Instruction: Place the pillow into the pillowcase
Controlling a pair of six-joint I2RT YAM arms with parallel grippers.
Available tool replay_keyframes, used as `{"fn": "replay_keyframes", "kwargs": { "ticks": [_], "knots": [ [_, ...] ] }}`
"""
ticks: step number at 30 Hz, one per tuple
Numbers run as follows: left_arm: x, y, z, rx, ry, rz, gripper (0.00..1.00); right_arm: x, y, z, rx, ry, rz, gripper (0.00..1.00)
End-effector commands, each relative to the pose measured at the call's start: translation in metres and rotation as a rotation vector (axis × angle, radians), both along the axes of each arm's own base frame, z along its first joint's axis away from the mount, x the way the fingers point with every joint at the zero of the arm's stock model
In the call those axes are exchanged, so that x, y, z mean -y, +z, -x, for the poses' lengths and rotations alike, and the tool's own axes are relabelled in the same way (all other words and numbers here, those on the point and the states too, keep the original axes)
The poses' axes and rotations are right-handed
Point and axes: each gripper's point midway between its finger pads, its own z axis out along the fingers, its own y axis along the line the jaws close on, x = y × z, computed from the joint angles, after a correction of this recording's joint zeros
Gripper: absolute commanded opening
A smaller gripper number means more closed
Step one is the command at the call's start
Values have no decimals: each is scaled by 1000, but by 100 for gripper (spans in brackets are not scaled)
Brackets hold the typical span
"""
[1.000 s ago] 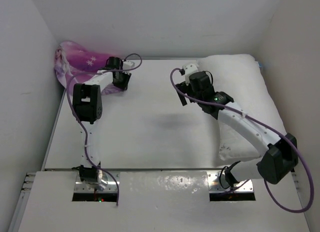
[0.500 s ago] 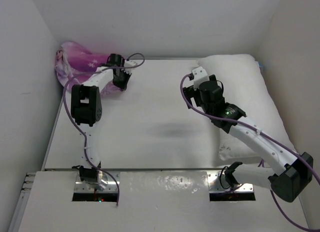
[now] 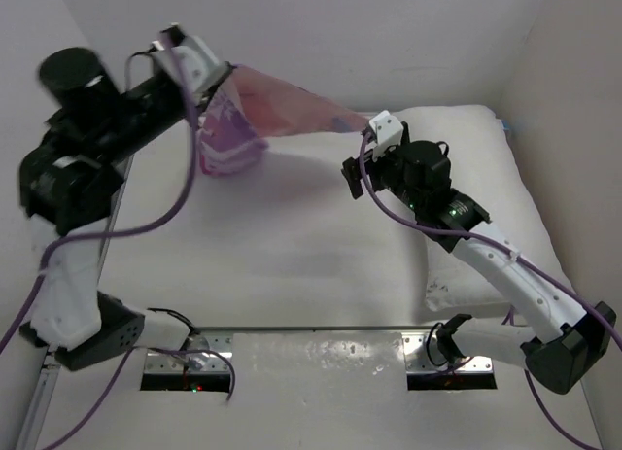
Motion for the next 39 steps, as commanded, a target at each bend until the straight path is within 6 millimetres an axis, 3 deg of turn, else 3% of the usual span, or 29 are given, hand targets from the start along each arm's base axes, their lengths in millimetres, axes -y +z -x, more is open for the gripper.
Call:
{"fn": "replay_keyframes", "kwargs": {
  "ticks": [1,4,5,7,8,13,14,16,17,18,19,20,21,22,23,24,25,26,27,28,30,31,33,34,35,36,37,38,39],
  "knots": [
    [15,11,13,-47,-42,148,0,-17,60,5,113,94,-152,99],
    [0,19,0,-26,74,191,0,-25,65,14,105,138,-202,99],
    [-8,-3,-12,-68,144,177,0,-27,63,15,97,140,-208,99],
    [-20,-21,-31,-88,208,177,0,-26,55,13,81,118,-215,99],
    [-23,-48,-43,-147,251,163,0,-26,49,9,65,98,-220,99],
    [-49,-120,-97,-333,380,172,0,-11,10,-30,-11,-88,-191,99],
    [-61,-152,-117,-431,427,182,0,-11,2,-38,-36,-110,-197,98],
    [-80,-191,-138,-542,492,201,0,-14,-42,-65,-128,-158,-160,97],
    [-103,-223,-157,-608,553,196,0,-18,-40,-78,-148,-180,-197,97],
    [-118,-251,-163,-660,598,185,0,-21,-79,-90,-249,-210,-150,97],
    [-135,-268,-169,-685,653,189,0,-20,-89,-98,-295,-231,-145,96],
    [-169,-288,-180,-694,747,201,0,-26,-66,-111,-291,-240,-182,96],
    [-196,-304,-181,-708,816,215,0,-25,-76,-108,-349,-252,-157,96],
    [-217,-338,-171,-772,880,206,0,-28,-78,-111,-367,-248,-157,96],
    [-253,-350,-167,-762,971,229,0,-29,-74,-111,-363,-239,-162,97],
    [-265,-387,-148,-839,1013,221,0,-28,-69,-111,-342,-235,-179,98],
    [-287,-396,-135,-838,1092,222,0,-24,-57,-106,-321,-216,-201,97],
    [-316,-404,-123,-827,1175,245,0,-23,-64,-101,-335,-201,-203,97],
    [-327,-415,-110,-843,1212,250,0,-21,-63,-97,-337,-188,-205,97],
    [-332,-443,-85,-911,1240,231,0,-19,-65,-93,-351,-178,-204,96],
    [-341,-457,-61,-946,1247,213,1,-13,-82,-76,-419,-169,-156,95],
    [-333,-470,-45,-989,1190,179,21,-10,-95,-68,-460,-177,-139,89],
    [-318,-465,-44,-996,1085,165,46,-4,-116,-53,-538,-193,-122,76],
    [-311,-450,-48,-964,1023,155,59,3,-123,-50,-576,-228,-152,68],
    [-292,-425,-66,-920,916,169,86,5,-137,-37,-635,-214,-169,56],
    [-280,-405,-76,-876,855,168,95,11,-142,-34,-661,-229,-190,53],
    [-246,-383,-88,-835,706,144,99,14,-146,-31,-685,-250,-216,51],
    [-228,-346,-106,-751,624,133,100,19,-158,-25,-713,-273,-218,52],
    [-208,-335,-112,-725,546,94,100,27,-164,-26,-723,-308,-222,54]
  ]
}}
